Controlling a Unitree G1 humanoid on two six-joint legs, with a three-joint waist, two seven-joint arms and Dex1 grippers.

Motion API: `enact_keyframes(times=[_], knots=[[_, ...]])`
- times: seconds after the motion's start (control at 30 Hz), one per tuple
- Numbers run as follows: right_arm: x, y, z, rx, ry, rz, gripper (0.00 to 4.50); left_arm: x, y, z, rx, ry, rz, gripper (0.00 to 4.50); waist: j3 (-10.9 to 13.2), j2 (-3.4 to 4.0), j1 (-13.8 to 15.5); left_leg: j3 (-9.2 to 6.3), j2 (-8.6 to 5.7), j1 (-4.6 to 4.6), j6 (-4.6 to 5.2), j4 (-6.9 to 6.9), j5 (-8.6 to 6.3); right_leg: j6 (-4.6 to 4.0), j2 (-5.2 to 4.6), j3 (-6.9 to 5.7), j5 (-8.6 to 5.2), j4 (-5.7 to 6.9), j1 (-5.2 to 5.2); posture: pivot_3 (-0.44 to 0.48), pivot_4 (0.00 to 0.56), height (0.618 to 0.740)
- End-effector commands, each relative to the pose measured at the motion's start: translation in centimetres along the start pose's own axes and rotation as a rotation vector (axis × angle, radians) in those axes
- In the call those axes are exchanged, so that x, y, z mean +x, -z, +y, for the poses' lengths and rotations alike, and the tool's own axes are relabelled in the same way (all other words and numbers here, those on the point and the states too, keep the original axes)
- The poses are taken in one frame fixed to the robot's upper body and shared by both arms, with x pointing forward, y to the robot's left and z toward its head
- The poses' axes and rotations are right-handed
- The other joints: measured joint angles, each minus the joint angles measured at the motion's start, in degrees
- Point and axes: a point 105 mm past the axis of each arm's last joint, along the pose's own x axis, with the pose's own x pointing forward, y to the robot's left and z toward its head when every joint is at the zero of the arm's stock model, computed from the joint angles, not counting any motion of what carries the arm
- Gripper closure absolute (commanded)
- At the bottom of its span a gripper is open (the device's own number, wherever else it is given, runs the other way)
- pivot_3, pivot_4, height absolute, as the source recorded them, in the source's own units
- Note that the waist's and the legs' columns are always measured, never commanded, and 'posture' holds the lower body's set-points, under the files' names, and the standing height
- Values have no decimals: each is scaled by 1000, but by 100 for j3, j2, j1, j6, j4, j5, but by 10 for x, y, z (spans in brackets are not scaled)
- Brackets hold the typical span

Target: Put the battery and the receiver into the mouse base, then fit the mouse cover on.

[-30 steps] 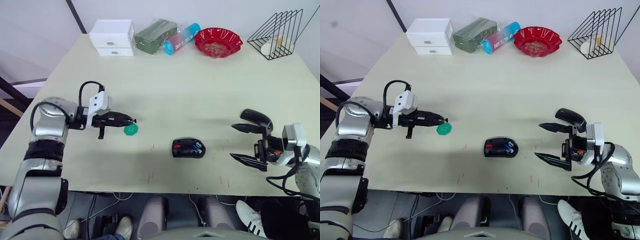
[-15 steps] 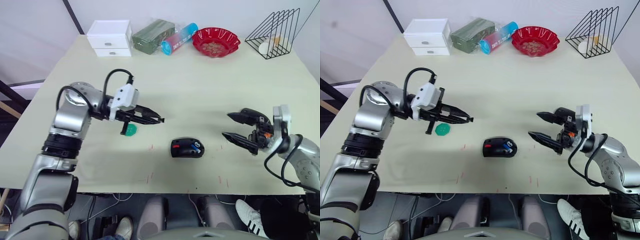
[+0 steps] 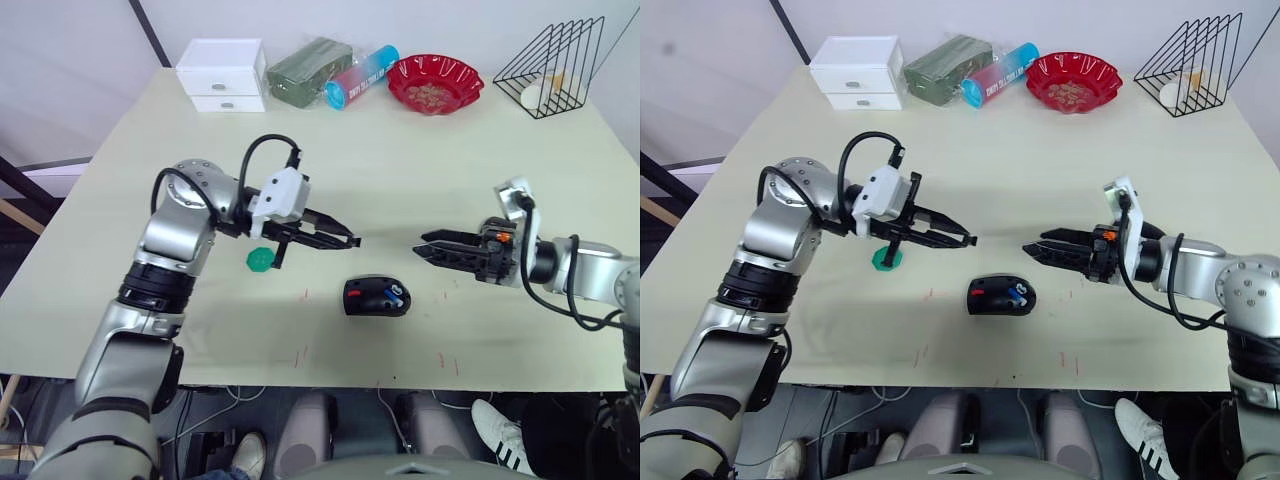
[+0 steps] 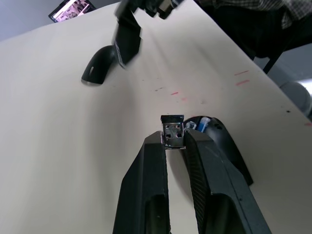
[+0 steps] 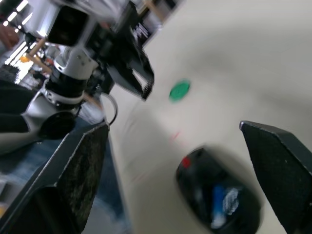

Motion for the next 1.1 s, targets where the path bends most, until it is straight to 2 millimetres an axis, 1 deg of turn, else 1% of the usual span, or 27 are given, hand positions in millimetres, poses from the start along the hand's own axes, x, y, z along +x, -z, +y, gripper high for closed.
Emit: enact_keyframes(times=[0.03, 0.2, 0.3, 0.37, 0.5, 0.57, 0.6, 0.63, 0.67, 0.7, 0.97, 1.1], knots=[[3, -3, 9, 78, -14, 16, 0, 3, -9, 3, 53, -1, 5, 4435, 0, 0, 0, 0, 0, 0, 0, -1, 0, 0, 0, 0, 0, 0, 0, 0, 150, 740], [15, -7, 11, 170, -6, 10, 0, 13, -11, 8, 56, -1, 0, 4435, 0, -1, -23, 3, 0, -8, 1, -1, 0, 1, -2, 2, 0, -6, -4, 0, 150, 740], [23, -9, 9, 186, 9, -8, 0, 18, -10, 9, 49, -9, 11, 4435, 0, -1, -39, -1, 0, -7, 1, -1, 0, 1, 0, 0, 0, -4, -4, 0, 150, 740], [24, -9, 9, 186, 18, -8, 0, 19, -10, 9, 57, -7, 13, 4435, 0, -1, -60, -2, 0, -9, 1, -2, 0, 1, 0, -1, 0, -5, -4, 0, 150, 740], [30, -9, 6, 211, 30, -27, 0, 26, -11, 10, 46, 5, 10, 4435, -2, -1, -106, -5, 1, -51, 1, 7, 0, 2, -1, -3, 1, -1, -43, 0, 150, 740], [31, -8, 5, 219, 30, -31, 944, 28, -8, 10, 48, 3, 13, 4435, -1, -1, -113, -17, 2, -102, -5, 34, 4, 2, -1, -11, 1, 16, -85, 0, 150, 740], [30, -8, 5, 219, 31, -32, 1051, 29, -7, 8, 43, 12, 13, 4435, -1, -1, -126, -17, 2, -104, -10, 39, 7, 2, -1, -12, 1, 17, -85, 0, 150, 740], [30, -8, 5, 221, 31, -33, 1841, 29, -7, 8, 34, 11, 9, 4435, -1, -1, -130, -17, 1, -107, -9, 43, 6, 3, -2, -11, 1, 15, -85, 0, 150, 740], [31, -8, 5, 221, 32, -34, 2073, 29, -7, 9, 27, 10, 5, 4435, -1, -1, -134, -16, 2, -107, -8, 45, 5, 3, -2, -11, 2, 16, -85, 0, 150, 740], [31, -8, 5, 221, 31, -34, 2432, 29, -7, 8, 29, 12, 8, 4435, -1, -1, -136, -16, 2, -107, -3, 46, 2, 4, -2, -10, 2, 16, -84, 0, 150, 740], [31, -8, 6, 222, 18, -39, 2432, 28, -4, 12, 40, 5, 28, 4435, -1, -1, -138, -21, 1, -104, 2, 65, 0, 4, 0, -11, 2, 48, -85, 0, 150, 740], [30, -9, 5, 224, 22, -43, 2432, 29, -1, 9, 37, 10, 28, 4435, -1, -1, -138, -22, 1, -103, 2, 68, 0, 4, 0, -11, 2, 52, -85, 0, 150, 740]])
